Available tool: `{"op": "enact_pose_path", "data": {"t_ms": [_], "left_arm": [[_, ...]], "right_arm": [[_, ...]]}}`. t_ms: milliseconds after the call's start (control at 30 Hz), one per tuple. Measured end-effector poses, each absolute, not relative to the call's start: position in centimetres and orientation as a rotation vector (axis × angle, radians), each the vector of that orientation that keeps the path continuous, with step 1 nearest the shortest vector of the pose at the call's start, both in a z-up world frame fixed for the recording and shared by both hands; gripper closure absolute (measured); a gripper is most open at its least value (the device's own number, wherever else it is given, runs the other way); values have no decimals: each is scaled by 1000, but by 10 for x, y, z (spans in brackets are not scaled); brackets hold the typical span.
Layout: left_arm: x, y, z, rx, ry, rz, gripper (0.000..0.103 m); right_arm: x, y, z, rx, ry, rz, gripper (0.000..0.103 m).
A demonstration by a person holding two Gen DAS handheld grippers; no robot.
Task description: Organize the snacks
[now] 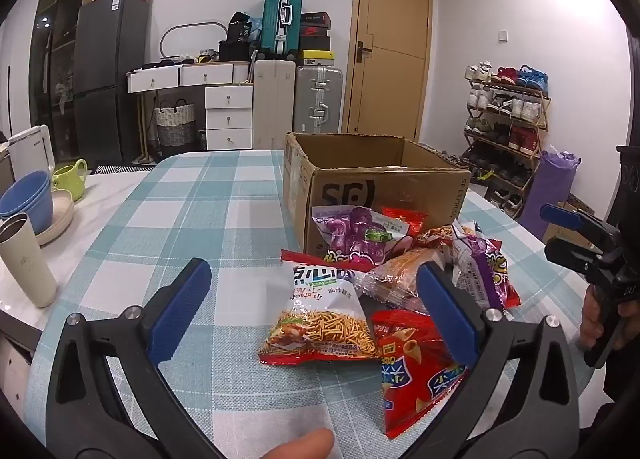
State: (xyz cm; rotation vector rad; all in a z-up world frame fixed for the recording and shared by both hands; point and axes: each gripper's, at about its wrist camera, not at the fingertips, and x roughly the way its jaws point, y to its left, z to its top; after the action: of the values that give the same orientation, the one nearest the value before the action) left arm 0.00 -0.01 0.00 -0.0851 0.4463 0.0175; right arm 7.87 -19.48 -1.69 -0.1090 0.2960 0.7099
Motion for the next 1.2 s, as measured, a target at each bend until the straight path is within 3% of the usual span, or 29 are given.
{"op": "enact_pose_path", "data": {"t_ms": [1200], "left_arm": [[0, 0, 0, -80, 445, 23, 1]], "right_arm": [[80, -195, -17, -106, 298, 702, 0]]}}
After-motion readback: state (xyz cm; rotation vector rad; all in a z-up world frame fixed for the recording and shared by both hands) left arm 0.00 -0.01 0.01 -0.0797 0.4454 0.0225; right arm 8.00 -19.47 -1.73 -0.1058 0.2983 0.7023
